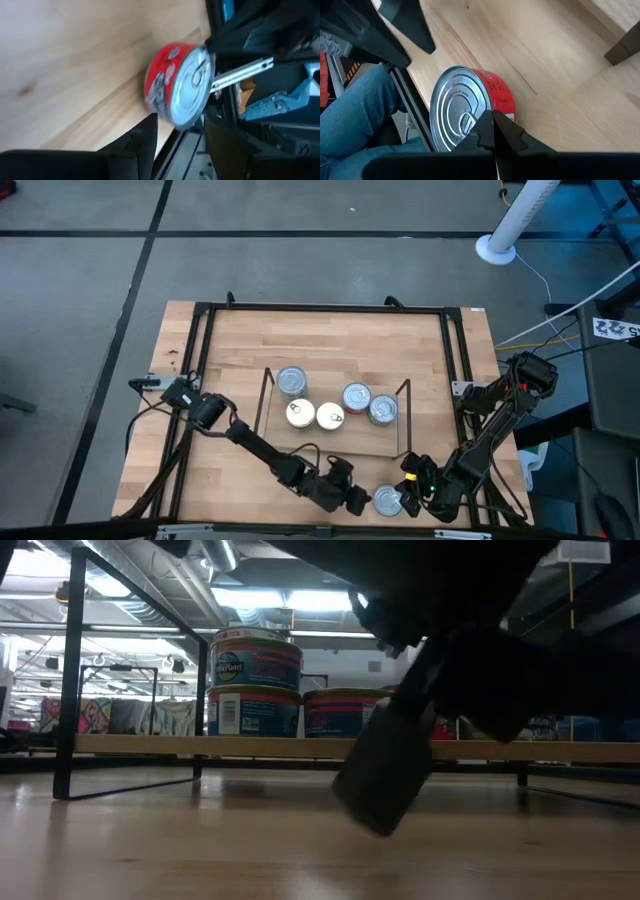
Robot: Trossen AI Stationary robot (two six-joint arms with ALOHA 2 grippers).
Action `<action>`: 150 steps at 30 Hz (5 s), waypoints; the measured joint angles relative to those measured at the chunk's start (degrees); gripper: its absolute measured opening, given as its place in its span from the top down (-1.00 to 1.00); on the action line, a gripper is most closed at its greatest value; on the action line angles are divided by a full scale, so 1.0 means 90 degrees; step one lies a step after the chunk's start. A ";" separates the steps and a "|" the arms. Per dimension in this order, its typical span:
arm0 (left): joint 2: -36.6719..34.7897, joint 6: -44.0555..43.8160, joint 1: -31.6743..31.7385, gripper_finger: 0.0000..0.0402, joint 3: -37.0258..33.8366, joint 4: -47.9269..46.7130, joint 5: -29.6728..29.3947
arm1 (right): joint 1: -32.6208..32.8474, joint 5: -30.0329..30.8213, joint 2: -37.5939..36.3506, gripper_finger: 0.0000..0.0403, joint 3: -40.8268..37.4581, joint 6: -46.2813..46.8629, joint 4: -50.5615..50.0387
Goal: Stack canned seafood by type on shelf
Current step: Stack the red tuna can on top of the red tuna cans on the shelf
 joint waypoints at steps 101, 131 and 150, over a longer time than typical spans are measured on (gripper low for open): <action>0.0734 0.0862 0.0385 1.00 0.1142 -0.1395 0.0638 | 0.0007 -0.0965 0.0002 -0.24 0.0001 0.1140 0.0000; 0.0733 0.0935 0.0380 0.99 0.1137 -0.1359 0.0670 | 0.0015 -0.1149 0.1072 -0.33 0.0003 0.2011 0.1820; 0.0732 0.1052 0.0380 0.99 0.1137 -0.1445 0.0666 | 0.0012 -0.1021 0.1090 -0.33 -0.0002 0.2163 0.2168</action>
